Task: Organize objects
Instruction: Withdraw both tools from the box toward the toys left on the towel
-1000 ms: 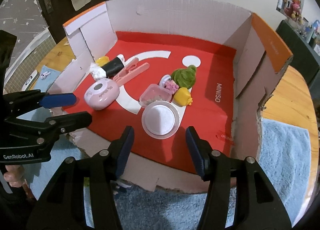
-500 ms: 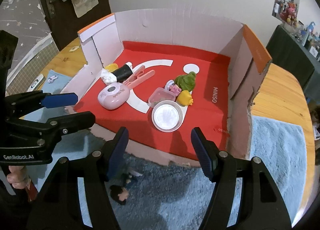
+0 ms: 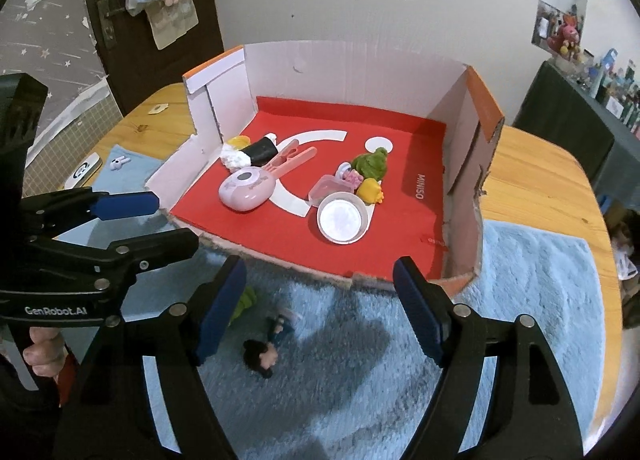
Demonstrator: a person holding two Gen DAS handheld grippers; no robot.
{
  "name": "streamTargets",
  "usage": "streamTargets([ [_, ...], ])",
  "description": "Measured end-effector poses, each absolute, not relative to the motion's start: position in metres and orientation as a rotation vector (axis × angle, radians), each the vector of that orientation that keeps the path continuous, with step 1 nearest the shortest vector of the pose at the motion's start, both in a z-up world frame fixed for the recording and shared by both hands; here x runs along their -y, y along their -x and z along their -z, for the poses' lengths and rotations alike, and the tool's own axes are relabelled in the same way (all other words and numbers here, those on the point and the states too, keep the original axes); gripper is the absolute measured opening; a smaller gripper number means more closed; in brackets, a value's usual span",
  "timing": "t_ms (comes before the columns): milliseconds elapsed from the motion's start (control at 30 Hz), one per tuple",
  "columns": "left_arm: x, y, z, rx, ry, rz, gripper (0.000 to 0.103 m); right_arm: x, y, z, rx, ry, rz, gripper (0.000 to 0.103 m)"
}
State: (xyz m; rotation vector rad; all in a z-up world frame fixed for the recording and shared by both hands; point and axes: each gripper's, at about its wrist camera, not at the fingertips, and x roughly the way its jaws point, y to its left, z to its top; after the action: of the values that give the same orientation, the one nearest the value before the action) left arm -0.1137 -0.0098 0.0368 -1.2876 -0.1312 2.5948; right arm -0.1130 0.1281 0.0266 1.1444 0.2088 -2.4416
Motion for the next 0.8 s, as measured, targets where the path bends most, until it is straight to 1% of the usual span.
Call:
streamTargets([
  [100, 0.009, 0.109, -0.036, 0.133, 1.284, -2.594, 0.073, -0.128, 0.106, -0.028, -0.215, -1.137, 2.449, 0.075],
  [400, 0.009, 0.094, -0.035, 0.13, 1.27, -2.594, 0.074, -0.127, 0.09, -0.025, -0.219, -1.127, 2.454, 0.075],
  [800, 0.007, 0.079, -0.023, 0.128, 1.282, -2.576, 0.074, -0.13, 0.072, -0.009, -0.216, -1.158, 2.447, 0.075],
])
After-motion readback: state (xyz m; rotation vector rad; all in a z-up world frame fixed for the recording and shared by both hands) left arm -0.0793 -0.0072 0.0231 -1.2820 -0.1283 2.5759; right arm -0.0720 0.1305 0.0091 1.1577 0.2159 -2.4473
